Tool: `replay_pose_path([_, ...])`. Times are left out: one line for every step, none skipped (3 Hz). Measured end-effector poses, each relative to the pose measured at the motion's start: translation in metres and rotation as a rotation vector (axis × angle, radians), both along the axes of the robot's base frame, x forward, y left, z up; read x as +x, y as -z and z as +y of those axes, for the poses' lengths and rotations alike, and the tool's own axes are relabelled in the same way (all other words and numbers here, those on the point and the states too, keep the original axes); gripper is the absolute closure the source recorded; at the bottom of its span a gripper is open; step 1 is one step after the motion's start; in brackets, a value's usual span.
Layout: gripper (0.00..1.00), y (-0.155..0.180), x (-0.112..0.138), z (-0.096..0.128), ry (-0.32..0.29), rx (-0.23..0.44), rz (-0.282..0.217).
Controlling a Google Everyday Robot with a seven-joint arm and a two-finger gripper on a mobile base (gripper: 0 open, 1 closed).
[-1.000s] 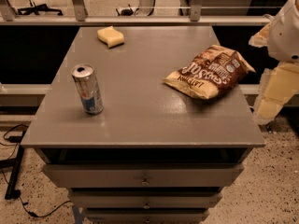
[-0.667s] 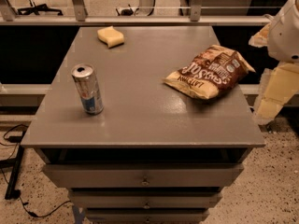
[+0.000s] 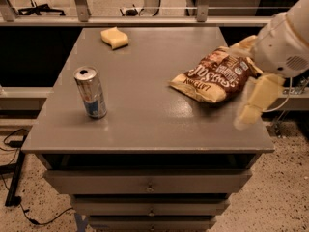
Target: Knock redbull can over
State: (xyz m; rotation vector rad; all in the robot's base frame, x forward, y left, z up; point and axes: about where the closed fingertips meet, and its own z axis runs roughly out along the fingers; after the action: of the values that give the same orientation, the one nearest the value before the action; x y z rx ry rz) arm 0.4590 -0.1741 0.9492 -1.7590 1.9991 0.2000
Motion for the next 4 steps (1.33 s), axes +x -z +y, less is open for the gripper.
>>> replay_pose_path([0.0,0.014,0.017,0.074,-0.198,0.28,0.01])
replay_pose_path([0.0,0.012,0.015,0.126,-0.32,0.437,0.038])
replay_pose_path([0.0,0.008,0.014,0.131,-0.324,0.457,0.032])
replay_pose_path([0.0,0.005,0.015,0.133,-0.318,0.465,0.011])
